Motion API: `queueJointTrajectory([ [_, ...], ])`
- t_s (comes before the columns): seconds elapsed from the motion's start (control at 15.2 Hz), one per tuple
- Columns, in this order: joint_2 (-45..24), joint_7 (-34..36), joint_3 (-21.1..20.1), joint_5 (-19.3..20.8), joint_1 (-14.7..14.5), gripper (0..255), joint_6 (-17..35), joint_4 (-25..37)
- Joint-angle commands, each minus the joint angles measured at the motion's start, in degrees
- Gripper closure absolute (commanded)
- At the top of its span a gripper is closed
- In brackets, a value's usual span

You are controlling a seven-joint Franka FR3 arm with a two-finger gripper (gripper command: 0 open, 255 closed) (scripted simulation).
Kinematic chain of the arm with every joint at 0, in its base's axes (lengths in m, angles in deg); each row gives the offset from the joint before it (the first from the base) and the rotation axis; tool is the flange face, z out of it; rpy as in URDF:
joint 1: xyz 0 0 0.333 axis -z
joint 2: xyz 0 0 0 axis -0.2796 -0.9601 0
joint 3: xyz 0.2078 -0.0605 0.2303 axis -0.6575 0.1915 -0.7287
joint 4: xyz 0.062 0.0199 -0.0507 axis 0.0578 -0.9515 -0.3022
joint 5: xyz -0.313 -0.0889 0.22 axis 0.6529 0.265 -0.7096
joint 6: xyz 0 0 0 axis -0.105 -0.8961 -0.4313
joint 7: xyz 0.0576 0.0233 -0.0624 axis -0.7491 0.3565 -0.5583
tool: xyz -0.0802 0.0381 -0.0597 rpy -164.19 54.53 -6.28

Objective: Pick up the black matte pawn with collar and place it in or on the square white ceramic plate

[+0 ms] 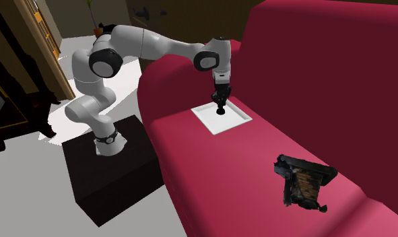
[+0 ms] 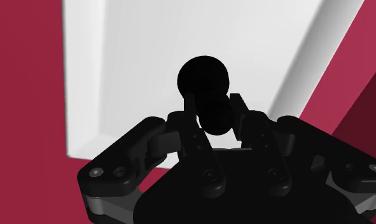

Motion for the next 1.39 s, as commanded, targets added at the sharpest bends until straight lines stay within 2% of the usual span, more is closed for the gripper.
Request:
queueJointTrajectory([
  [0.0, -0.22, 0.18, 0.14, 0.24, 0.1, 255, 1.49, -1.3],
  [0.46, -0.22, 0.18, 0.14, 0.24, 0.1, 255, 1.49, -1.3],
  [0.53, -0.22, 0.18, 0.14, 0.24, 0.1, 0, 1.49, -1.3],
  [0.86, -0.22, 0.18, 0.14, 0.24, 0.1, 0, 1.48, -1.3],
  [1.12, 1.84, -0.89, -0.65, -1.36, 0.31, 0, -4.75, 3.32],
  [1.32, 1.84, -0.9, -0.65, -1.36, 0.31, 0, -4.75, 3.32],
])
